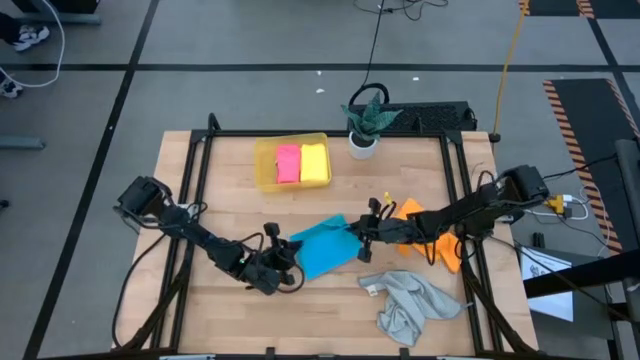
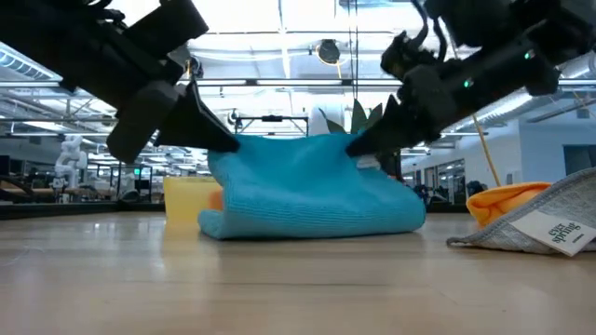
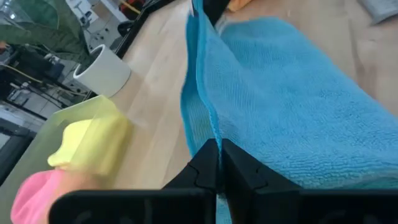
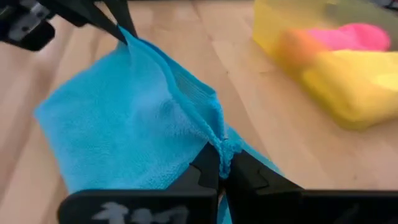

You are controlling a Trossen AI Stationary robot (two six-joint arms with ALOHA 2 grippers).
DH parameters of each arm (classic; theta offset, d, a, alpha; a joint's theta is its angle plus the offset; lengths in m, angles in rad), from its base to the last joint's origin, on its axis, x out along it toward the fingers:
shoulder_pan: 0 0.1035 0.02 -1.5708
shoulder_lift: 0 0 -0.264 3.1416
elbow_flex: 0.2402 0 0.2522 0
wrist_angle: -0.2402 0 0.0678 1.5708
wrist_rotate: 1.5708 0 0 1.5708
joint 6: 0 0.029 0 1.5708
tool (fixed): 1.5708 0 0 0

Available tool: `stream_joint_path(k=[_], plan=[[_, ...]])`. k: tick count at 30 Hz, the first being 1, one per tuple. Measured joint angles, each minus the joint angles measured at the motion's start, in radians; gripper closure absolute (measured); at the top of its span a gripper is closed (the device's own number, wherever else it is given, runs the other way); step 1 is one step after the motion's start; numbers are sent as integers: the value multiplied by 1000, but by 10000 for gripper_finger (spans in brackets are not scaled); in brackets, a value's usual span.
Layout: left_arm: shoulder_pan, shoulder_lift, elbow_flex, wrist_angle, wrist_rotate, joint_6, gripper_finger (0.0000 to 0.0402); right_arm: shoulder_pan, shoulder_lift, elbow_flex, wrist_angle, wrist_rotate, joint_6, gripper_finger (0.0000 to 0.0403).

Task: Fold microfiber towels
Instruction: Fold the blue microfiber cloth

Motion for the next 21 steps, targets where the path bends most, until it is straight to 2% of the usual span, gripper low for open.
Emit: stream_joint_path(k=[8, 14, 21], plan=[[-2, 0, 0, -37, 1, -96, 395, -32, 126, 0, 119, -8, 20, 400], [10, 0, 0, -133, 40, -173, 380, -45, 148, 0, 205, -7, 2, 398], [52, 0, 0, -201, 54, -230, 396, -71, 185, 0, 236, -4, 21, 397]])
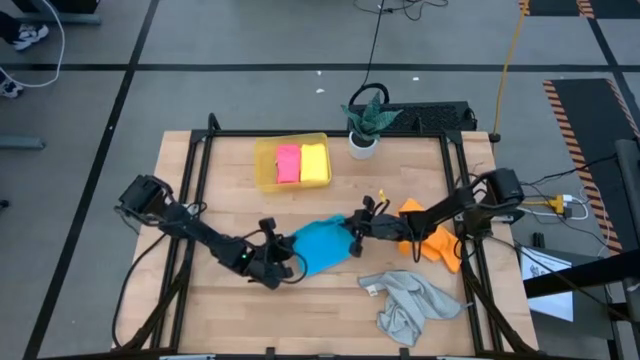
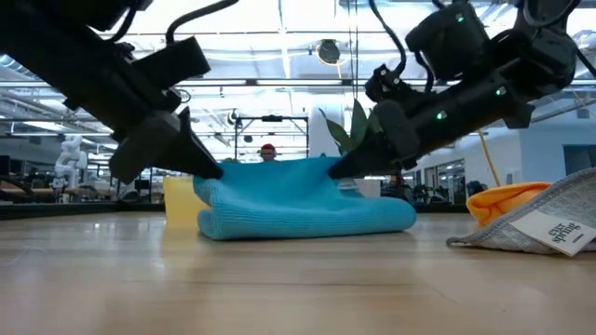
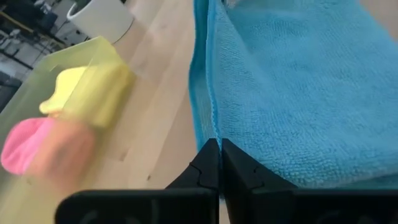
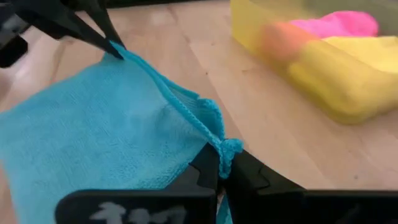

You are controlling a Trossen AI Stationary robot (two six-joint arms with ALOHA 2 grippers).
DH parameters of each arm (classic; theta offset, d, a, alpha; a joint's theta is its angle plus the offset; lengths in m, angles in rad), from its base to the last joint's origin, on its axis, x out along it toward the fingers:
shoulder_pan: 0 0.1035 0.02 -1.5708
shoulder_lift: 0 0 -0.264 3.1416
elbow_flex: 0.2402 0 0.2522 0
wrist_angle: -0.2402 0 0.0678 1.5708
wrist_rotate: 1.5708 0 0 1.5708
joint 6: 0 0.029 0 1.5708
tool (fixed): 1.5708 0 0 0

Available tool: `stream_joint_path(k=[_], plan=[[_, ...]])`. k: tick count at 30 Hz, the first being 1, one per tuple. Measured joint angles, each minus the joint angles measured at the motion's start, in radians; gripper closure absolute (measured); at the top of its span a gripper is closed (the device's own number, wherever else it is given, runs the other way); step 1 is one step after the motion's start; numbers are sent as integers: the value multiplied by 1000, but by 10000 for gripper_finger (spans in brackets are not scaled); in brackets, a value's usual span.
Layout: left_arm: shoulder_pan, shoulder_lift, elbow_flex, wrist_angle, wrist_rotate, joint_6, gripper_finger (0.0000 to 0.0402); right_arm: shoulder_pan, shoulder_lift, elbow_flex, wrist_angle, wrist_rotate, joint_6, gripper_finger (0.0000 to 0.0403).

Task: Fold microfiber towels
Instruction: Fold the blue microfiber cloth

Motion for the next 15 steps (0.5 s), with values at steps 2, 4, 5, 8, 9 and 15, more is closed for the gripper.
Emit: stream_joint_path(k=[2, 4, 5, 8, 9, 15], plan=[[10, 0, 0, 0, 0, -5, 389, -6, 23, 1, 8, 0, 6, 397], [18, 0, 0, -1, 3, -5, 381, -11, 44, 0, 12, -1, 23, 397], [20, 0, 0, -4, 7, -6, 379, -15, 52, 0, 15, -1, 27, 397], [25, 0, 0, -20, 10, -14, 378, -22, 68, 0, 16, 1, 27, 397], [28, 0, 0, -26, 10, -23, 378, -24, 70, 0, 18, 1, 27, 397], [30, 0, 0, -30, 11, -47, 396, -24, 71, 0, 23, 0, 27, 397]])
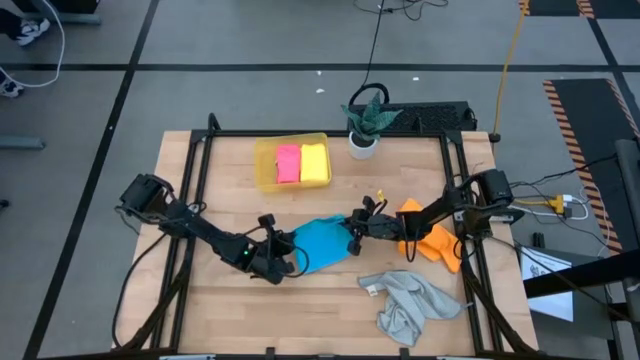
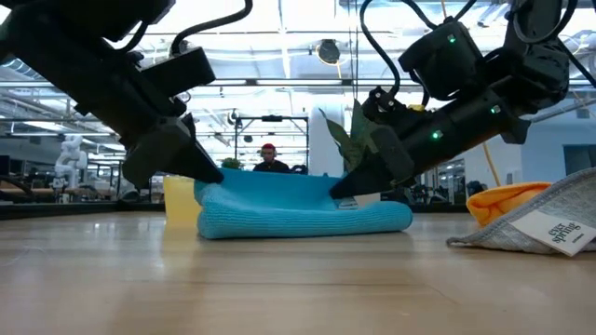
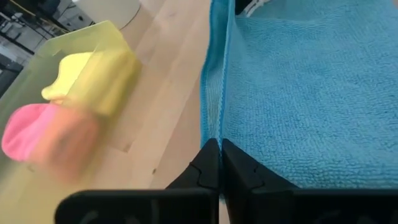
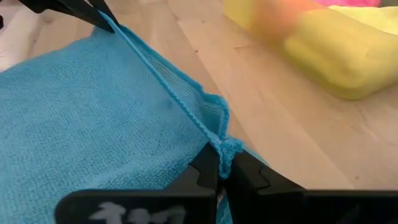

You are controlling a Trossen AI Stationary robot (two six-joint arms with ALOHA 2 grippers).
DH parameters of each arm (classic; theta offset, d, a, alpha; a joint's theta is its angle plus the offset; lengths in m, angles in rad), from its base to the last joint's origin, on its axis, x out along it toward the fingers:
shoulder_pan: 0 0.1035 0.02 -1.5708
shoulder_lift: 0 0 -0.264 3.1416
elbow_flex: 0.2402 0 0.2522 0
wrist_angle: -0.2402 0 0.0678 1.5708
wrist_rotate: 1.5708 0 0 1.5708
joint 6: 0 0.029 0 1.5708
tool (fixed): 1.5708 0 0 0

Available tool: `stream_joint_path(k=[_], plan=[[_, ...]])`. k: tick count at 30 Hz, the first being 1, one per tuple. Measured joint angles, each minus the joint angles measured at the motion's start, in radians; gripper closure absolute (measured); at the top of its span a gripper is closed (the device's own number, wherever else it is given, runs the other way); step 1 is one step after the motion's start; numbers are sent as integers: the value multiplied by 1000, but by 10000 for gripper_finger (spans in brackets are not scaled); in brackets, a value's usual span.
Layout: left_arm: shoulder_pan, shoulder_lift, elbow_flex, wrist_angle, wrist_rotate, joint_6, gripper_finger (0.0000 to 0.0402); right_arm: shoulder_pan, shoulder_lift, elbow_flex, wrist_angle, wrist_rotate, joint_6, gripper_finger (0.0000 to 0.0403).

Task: Fold microfiber towels
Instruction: Fold the blue microfiber cloth

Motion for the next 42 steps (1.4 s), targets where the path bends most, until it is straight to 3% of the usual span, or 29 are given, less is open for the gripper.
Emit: stream_joint_path(k=[5, 13, 18, 22, 27, 30, 36, 42], plan=[[15, 17, 0, 8, 38, -6, 377, 15, 0, 0, 0, 0, 0, 391], [68, 37, 0, -41, 66, -43, 242, 12, -18, 0, -3, 8, -35, 317], [72, -39, 1, -114, 42, -208, 206, 20, -95, 0, 15, 181, -57, 280], [60, -51, 0, -113, 40, -256, 211, 35, -128, 0, -15, 179, -55, 274], [51, -13, 0, 3, 100, -207, 234, 48, -105, 0, -22, -4, -19, 282], [56, 21, 2, 84, 125, -163, 251, 34, -54, 0, -2, -57, 27, 301], [97, 46, -2, -59, 152, -273, 294, -5, 40, 4, 22, -54, 52, 359], [84, 45, -1, -130, 155, -314, 328, 23, 9, -4, -69, -53, 30, 399]])
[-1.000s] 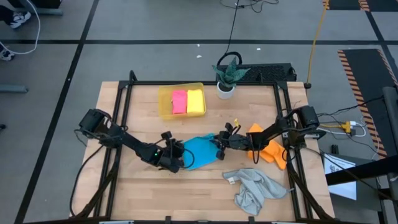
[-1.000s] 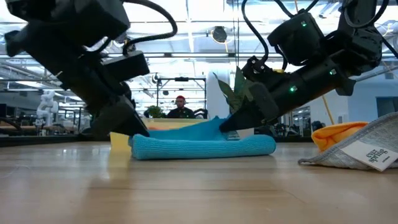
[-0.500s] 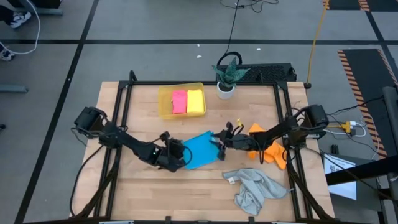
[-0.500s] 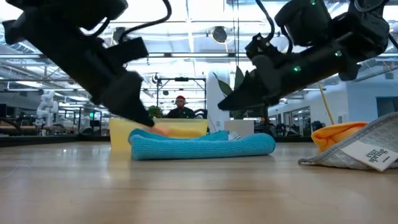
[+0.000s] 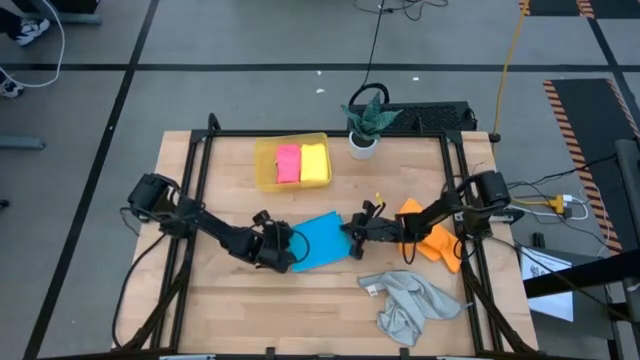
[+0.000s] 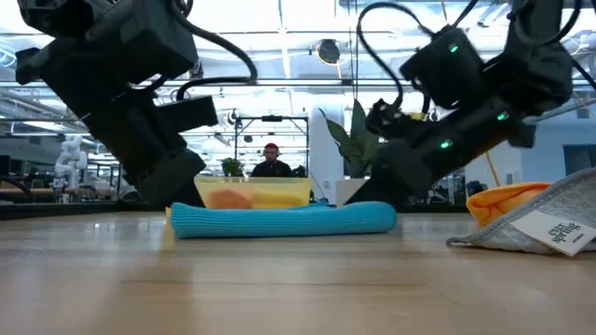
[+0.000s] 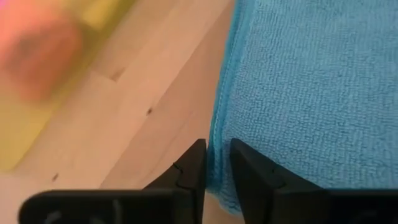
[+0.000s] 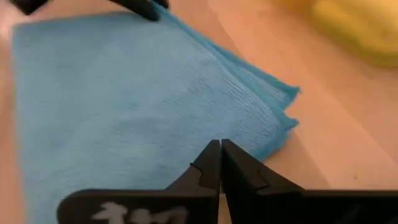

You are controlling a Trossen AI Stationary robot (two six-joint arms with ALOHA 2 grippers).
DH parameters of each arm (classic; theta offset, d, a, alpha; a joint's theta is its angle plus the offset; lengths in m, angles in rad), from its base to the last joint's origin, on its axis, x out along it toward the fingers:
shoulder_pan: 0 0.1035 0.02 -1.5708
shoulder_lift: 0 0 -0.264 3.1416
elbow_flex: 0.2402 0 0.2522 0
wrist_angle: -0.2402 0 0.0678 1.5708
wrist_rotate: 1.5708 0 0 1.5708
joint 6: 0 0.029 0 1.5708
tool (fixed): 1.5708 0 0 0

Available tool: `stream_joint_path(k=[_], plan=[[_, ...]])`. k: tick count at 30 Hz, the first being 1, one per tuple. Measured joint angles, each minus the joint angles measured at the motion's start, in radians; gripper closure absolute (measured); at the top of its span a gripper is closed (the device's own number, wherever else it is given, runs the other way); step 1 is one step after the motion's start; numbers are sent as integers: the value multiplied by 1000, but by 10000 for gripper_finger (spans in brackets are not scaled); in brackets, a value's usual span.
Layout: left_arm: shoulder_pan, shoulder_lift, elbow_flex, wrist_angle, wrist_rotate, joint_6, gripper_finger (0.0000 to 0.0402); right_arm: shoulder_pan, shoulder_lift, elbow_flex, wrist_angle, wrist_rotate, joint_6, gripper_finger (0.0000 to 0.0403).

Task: Fold microfiber towels
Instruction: Fold the blue microfiber cloth

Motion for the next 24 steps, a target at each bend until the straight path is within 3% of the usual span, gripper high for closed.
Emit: stream_joint_path(k=[6, 9, 12, 16, 24], plan=[[-42, -61, 1, -13, -17, 13, 357, 65, -75, 1, 15, 43, -6, 402], [-50, -86, 3, 59, -35, 65, 370, 77, -77, 5, 79, -140, -4, 402], [-45, -94, 1, 123, 19, 139, 383, 76, -64, 17, 61, -282, 6, 402], [-33, -74, 1, 119, 96, 178, 398, 76, -33, 17, -13, -292, 22, 402], [-33, -32, 0, 35, 99, 148, 377, 108, -26, 16, -85, -386, -9, 403]])
